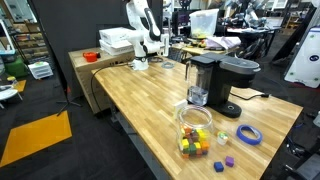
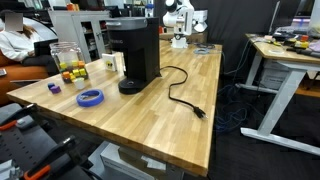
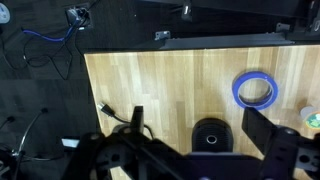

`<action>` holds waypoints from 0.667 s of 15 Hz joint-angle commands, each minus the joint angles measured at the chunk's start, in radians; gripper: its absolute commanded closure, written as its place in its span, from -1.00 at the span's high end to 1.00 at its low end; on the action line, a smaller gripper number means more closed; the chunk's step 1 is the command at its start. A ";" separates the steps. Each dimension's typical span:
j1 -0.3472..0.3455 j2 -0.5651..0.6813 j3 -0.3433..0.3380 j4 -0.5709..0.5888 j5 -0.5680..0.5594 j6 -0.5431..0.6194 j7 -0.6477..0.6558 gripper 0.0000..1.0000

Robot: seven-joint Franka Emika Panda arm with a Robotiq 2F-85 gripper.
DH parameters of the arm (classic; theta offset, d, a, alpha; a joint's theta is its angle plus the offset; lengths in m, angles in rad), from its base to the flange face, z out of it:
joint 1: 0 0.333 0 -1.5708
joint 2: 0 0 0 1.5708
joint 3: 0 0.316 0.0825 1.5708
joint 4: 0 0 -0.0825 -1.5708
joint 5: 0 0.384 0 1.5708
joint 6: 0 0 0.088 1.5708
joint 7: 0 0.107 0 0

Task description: Open the coffee maker chamber, place the coffee pod inside the chamber

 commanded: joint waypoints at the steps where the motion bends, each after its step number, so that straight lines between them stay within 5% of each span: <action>1: 0.023 0.013 -0.004 0.007 -0.009 0.006 -0.013 1.00; 6: 0.129 0.024 -0.014 0.025 -0.011 0.058 -0.133 1.00; 10: 0.144 0.028 0.010 0.032 -0.044 0.068 -0.128 1.00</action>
